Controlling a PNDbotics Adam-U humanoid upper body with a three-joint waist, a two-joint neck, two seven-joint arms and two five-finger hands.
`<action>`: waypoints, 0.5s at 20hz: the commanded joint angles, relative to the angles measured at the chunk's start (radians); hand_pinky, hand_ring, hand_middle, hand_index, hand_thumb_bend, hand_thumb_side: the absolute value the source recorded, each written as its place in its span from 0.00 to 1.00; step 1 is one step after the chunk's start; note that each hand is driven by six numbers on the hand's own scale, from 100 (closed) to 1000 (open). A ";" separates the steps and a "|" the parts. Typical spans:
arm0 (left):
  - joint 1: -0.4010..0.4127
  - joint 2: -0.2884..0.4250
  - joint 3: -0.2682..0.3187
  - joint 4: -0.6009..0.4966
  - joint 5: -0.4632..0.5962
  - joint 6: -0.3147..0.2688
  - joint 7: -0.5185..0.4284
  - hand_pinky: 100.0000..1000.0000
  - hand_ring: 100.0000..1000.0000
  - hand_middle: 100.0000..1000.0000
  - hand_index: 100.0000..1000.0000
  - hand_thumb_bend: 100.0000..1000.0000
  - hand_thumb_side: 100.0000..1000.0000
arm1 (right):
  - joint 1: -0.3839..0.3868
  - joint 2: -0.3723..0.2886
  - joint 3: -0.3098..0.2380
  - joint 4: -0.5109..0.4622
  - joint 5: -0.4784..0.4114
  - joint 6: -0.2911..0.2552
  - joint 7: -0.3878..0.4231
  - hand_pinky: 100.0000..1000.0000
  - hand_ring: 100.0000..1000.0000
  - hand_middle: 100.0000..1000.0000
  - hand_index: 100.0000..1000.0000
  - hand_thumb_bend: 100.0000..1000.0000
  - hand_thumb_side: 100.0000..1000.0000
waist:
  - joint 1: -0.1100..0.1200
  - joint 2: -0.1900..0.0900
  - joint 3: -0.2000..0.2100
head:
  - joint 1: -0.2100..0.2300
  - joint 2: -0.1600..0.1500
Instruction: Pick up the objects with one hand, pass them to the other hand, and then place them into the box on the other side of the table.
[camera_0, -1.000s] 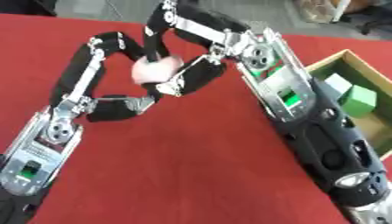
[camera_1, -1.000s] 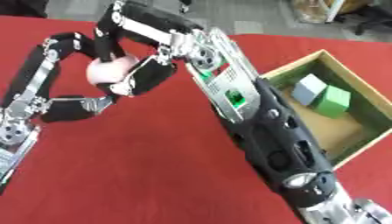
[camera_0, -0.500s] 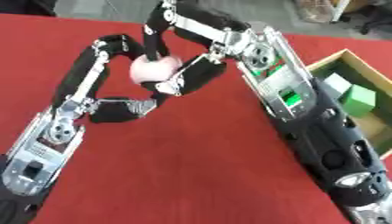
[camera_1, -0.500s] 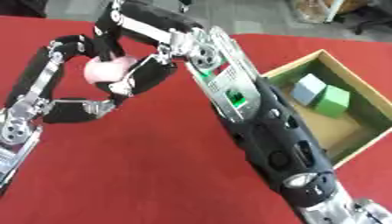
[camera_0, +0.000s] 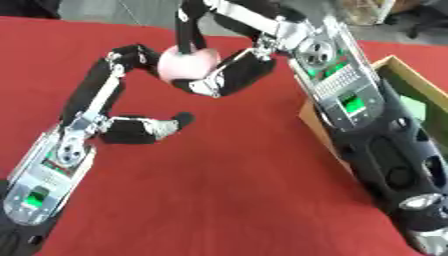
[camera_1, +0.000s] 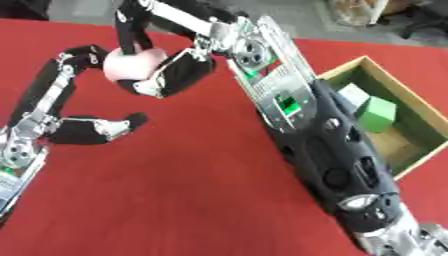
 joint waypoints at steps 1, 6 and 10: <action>-0.007 0.022 0.011 -0.006 -0.005 0.005 -0.008 0.74 0.60 0.61 0.68 0.58 0.30 | -0.013 -0.034 -0.021 -0.044 -0.013 0.005 -0.012 0.70 0.60 0.23 0.40 0.30 0.00 | 0.007 -0.021 -0.004 | -0.004 0.000; 0.005 0.035 0.016 -0.005 -0.010 0.010 -0.016 0.75 0.60 0.62 0.69 0.59 0.32 | 0.006 -0.096 -0.054 -0.079 -0.028 0.022 -0.035 0.70 0.60 0.23 0.40 0.30 0.00 | 0.007 -0.019 -0.013 | -0.023 0.000; 0.022 0.058 0.025 -0.016 -0.012 0.014 -0.015 0.75 0.60 0.62 0.69 0.59 0.33 | 0.037 -0.182 -0.102 -0.089 -0.043 0.053 -0.065 0.70 0.61 0.22 0.40 0.30 0.00 | 0.009 -0.018 -0.018 | -0.056 0.002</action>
